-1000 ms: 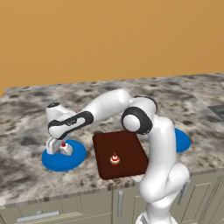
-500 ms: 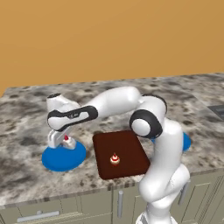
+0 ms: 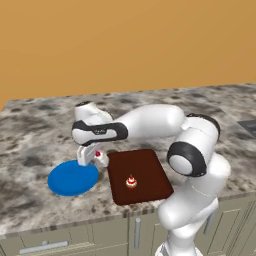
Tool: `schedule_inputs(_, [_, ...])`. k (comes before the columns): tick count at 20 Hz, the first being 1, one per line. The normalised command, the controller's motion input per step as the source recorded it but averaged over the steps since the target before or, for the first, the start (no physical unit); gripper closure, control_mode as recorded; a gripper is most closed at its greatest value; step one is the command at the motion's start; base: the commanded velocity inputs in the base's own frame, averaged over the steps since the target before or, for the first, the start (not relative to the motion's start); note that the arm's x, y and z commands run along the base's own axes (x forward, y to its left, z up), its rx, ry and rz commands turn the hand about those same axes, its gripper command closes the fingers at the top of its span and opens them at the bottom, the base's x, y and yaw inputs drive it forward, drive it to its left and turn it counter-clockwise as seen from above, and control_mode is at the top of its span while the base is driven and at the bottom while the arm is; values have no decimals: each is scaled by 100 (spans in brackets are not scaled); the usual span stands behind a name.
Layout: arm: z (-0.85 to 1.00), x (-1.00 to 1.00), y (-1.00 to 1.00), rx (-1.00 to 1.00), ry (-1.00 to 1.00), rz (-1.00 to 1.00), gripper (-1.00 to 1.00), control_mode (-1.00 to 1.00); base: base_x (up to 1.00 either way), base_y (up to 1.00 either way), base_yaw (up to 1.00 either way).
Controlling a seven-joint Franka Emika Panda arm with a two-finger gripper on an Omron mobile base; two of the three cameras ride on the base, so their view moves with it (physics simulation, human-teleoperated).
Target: Move the dessert items from the plates to the tray.
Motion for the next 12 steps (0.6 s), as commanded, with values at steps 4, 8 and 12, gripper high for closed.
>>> schedule_inputs(4, [13, 0, -78, 1, 0, 9, 100, -100, 0, 0, 0])
schedule_inputs(8, [0, -13, -88, 0, 0, 1, 100, -100, 0, 0, 0])
schedule_inputs(12, [0, -4, -82, 0, 0, 2, 100, -100, 0, 0, 0])
